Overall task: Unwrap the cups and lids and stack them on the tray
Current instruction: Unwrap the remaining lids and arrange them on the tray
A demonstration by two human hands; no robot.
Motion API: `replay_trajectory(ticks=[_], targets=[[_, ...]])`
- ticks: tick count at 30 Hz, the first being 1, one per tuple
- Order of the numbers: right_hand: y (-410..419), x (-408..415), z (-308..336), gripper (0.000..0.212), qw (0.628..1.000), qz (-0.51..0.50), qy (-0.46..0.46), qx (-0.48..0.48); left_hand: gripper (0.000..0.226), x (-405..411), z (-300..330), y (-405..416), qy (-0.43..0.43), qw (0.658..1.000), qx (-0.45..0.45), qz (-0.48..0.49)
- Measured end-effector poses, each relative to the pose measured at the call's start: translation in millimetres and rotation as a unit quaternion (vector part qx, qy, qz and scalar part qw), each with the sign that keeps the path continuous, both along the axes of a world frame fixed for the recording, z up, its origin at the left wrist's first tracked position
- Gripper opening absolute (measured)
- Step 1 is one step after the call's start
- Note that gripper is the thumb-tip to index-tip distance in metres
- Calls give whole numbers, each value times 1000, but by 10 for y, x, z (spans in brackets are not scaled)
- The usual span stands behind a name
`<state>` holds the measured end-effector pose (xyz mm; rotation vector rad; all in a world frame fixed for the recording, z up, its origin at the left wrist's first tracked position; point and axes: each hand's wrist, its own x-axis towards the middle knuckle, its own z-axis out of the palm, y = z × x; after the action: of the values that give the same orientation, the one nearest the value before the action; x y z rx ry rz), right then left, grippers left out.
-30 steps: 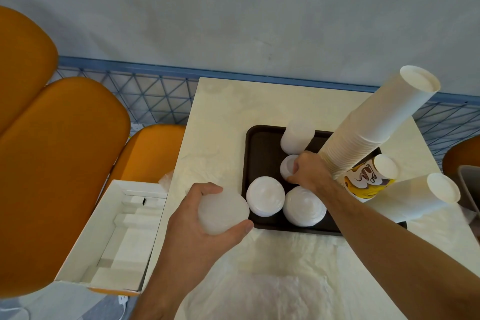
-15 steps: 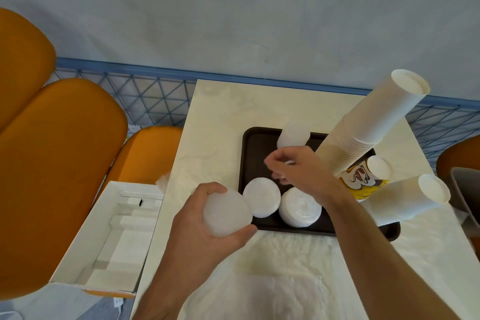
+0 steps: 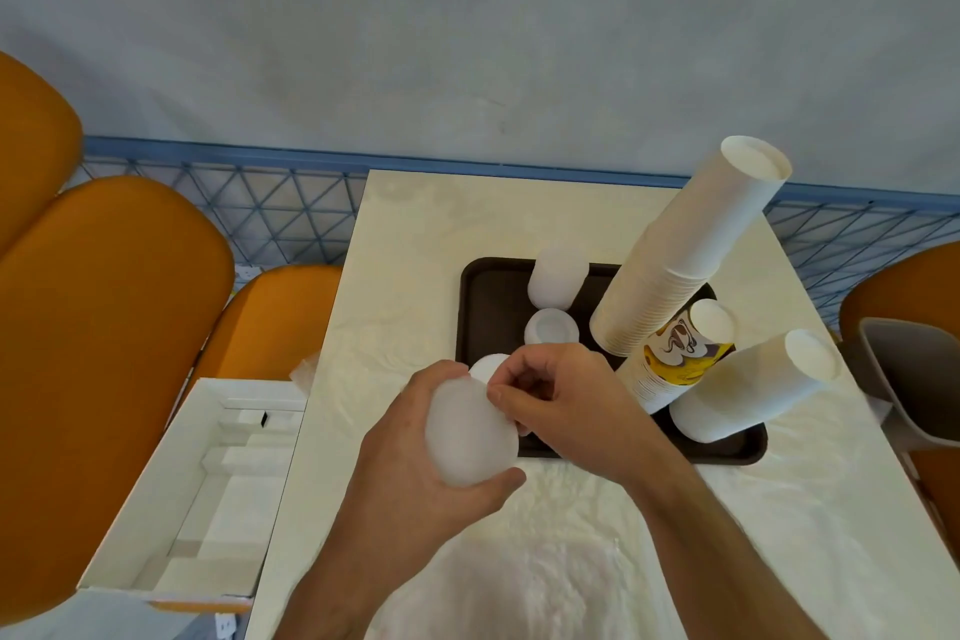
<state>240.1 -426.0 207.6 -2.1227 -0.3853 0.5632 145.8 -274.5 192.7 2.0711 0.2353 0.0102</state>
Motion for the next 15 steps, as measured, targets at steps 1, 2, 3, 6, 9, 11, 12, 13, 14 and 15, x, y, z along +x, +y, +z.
replay_trajectory(ticks=[1, 2, 3, 6, 9, 11, 12, 13, 14, 15], targets=[[-16, -18, -3, 6, 1000, -1, -10, -8, 81, -8, 1, -15, 1, 1000, -1, 1], [-24, -30, -5, 6, 1000, -3, -16, -13, 81, -12, -1, -24, 4, 1000, -1, 2], [-31, -42, -7, 6, 1000, -7, -20, -16, 81, -15, -4, -31, 5, 1000, -1, 4], [-54, -61, -20, 9, 999, -31, -26, -15, 82, -23, -10, -47, 3, 1000, -4, 12], [-61, -79, -14, 5, 998, -58, 22, 25, 83, -27, -7, -60, -3, 1000, -6, 16], [-76, -96, 7, 11, 991, -57, 91, 73, 79, -23, -3, -78, -4, 1000, -7, 14], [-86, -101, 11, 17, 989, -45, 117, 85, 77, -23, -6, -85, -5, 1000, -9, 13], [-95, -108, 10, 23, 987, -29, 130, 85, 77, -28, -14, -92, -8, 1000, -9, 10], [-102, -112, 9, 26, 988, -20, 132, 80, 77, -30, -18, -98, -12, 1000, -8, 9], [-102, -115, 2, 27, 988, -20, 131, 77, 78, -34, -23, -98, -15, 1000, -7, 10]])
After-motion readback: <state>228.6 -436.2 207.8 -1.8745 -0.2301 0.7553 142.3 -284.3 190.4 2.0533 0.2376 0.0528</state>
